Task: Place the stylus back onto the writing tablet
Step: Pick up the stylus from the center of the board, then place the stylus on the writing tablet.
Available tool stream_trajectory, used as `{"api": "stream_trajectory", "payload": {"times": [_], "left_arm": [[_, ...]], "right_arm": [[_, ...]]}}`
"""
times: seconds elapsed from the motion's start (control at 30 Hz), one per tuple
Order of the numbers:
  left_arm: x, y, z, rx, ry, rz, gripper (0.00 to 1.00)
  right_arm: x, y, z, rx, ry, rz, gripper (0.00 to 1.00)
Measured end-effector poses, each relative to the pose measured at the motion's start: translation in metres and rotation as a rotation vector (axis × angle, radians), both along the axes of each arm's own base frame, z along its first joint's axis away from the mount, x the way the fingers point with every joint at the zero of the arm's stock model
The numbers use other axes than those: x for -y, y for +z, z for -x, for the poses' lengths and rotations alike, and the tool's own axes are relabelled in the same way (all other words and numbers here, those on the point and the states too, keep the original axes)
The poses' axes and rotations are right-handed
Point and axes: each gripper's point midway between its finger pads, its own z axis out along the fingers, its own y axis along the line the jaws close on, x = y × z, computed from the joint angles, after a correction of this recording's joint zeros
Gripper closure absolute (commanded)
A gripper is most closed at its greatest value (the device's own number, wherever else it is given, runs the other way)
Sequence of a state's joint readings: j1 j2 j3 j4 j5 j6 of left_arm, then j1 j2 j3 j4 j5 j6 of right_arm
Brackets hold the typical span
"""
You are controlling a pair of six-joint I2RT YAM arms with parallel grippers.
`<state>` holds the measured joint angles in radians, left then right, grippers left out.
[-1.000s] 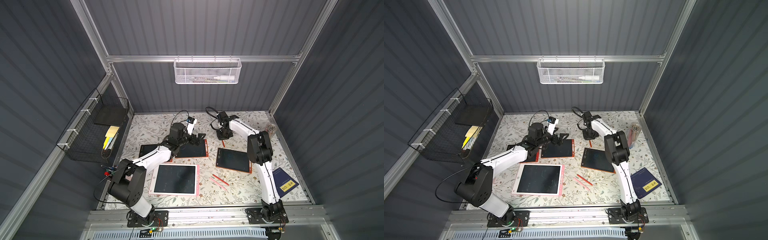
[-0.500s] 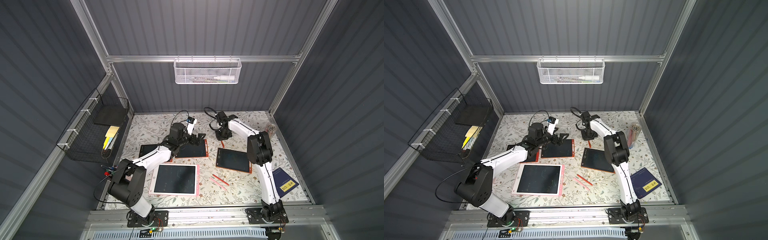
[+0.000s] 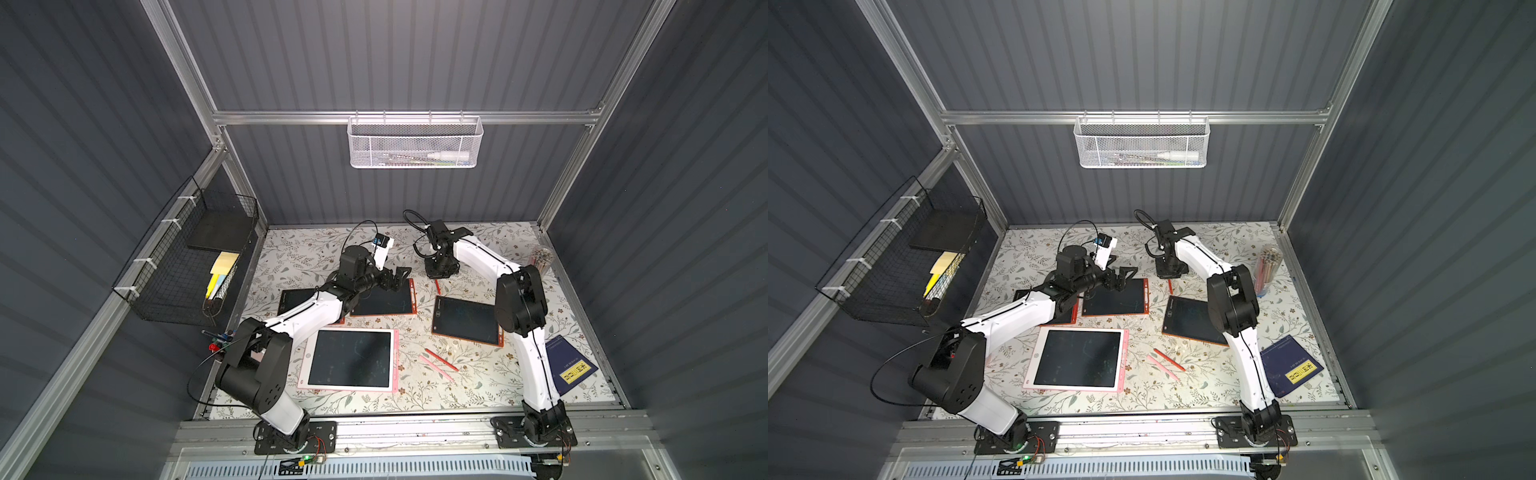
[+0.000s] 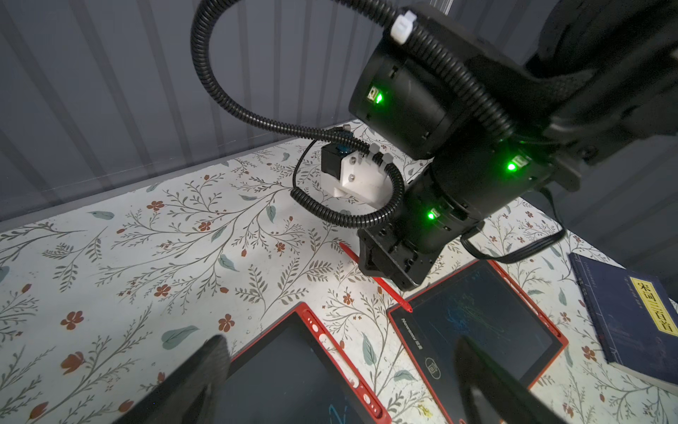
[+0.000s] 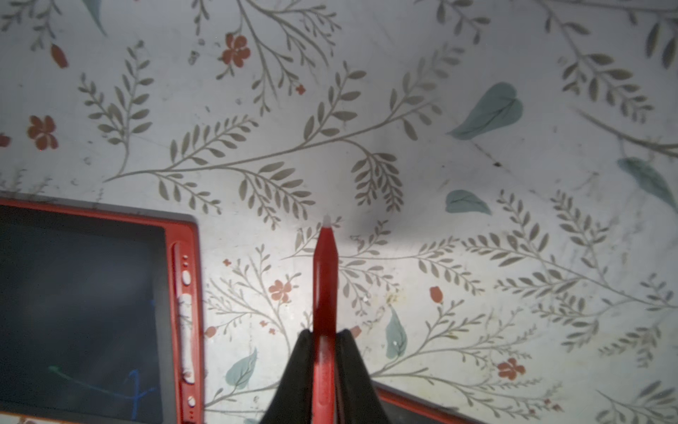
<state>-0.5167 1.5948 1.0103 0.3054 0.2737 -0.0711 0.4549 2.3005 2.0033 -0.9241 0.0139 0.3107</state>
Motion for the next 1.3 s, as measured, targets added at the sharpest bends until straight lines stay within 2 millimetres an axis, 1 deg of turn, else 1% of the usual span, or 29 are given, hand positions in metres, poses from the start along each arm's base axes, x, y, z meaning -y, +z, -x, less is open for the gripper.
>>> {"api": "stream_trajectory", "payload": {"times": [0.1, 0.3, 0.47, 0.63, 0.7, 0.77, 0.93, 1.0, 1.17, 1.3], "left_arm": [[-0.002, 0.005, 0.002, 0.006, 0.004, 0.000, 0.03], [-0.005, 0.026, 0.012, 0.057, -0.018, 0.003, 0.02], [-0.012, 0.032, 0.028, 0.051, -0.024, 0.014, 0.02], [-0.018, 0.039, 0.036, 0.006, -0.002, 0.052, 0.02], [-0.020, 0.038, 0.041, -0.021, 0.003, 0.067, 0.01], [-0.022, 0.032, 0.047, -0.057, 0.006, 0.079, 0.01], [-0.030, 0.009, 0.067, -0.163, 0.011, 0.079, 0.01], [-0.034, 0.002, 0.074, -0.194, 0.017, 0.073, 0.01], [-0.040, -0.002, 0.086, -0.235, 0.023, 0.065, 0.01], [-0.043, -0.010, 0.092, -0.258, 0.026, 0.051, 0.01]], "right_arm": [[-0.011, 0.003, 0.005, -0.002, -0.014, -0.019, 0.85], [-0.033, 0.003, 0.018, -0.025, -0.046, -0.060, 0.85], [-0.047, 0.001, 0.026, -0.041, -0.066, -0.084, 0.85], [-0.056, 0.001, 0.031, -0.046, -0.086, -0.097, 0.85], [-0.059, -0.001, 0.033, -0.049, -0.097, -0.100, 0.85], [-0.060, -0.002, 0.034, -0.051, -0.109, -0.101, 0.85], [-0.064, -0.002, 0.033, -0.038, -0.124, -0.108, 0.85], [-0.064, -0.002, 0.032, -0.035, -0.123, -0.109, 0.85], [-0.067, -0.002, 0.030, -0.023, -0.110, -0.112, 0.84], [-0.067, -0.008, 0.030, -0.027, -0.099, -0.103, 0.84]]}}
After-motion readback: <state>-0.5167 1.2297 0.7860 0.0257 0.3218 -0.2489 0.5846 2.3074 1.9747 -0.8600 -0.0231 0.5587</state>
